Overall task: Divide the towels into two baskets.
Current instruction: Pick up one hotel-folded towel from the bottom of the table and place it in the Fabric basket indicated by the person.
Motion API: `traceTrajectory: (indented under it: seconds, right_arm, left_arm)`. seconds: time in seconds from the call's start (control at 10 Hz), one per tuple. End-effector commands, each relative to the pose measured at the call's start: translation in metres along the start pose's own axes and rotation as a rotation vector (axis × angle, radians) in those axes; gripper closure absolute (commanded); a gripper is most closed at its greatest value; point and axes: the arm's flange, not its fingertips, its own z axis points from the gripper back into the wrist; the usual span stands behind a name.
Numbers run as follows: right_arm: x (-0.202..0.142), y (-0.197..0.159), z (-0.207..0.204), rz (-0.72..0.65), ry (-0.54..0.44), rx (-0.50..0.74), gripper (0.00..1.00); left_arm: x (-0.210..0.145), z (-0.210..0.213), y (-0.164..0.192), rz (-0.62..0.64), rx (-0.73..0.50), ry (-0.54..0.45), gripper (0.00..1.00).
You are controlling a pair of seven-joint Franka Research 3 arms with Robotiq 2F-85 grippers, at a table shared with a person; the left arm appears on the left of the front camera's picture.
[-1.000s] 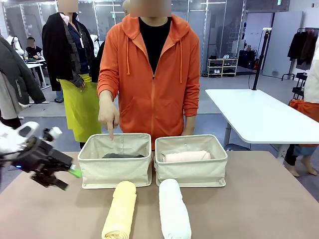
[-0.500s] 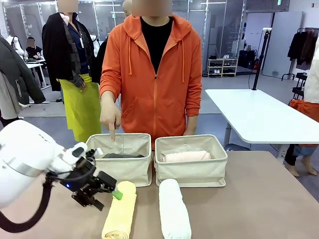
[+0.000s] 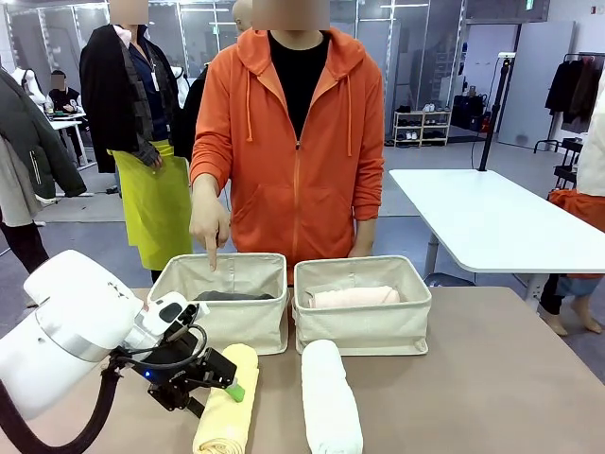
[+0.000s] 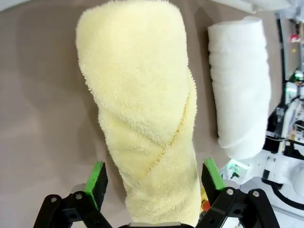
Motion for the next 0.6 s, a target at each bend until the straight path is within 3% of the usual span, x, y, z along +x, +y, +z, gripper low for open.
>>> traceTrajectory:
  seconds: [0.0, 0.5]
  right_arm:
    - [-0.0009, 0.003, 0.0027, 0.006, 0.016, -0.001, 0.0]
    - [-0.0009, 0.003, 0.0027, 0.006, 0.016, -0.001, 0.0]
  left_arm:
    - [0.0015, 0.0054, 0.0007, -0.011, -0.003, 0.003, 0.0]
    - [0.0015, 0.0054, 0.0007, -0.011, -0.003, 0.003, 0.0]
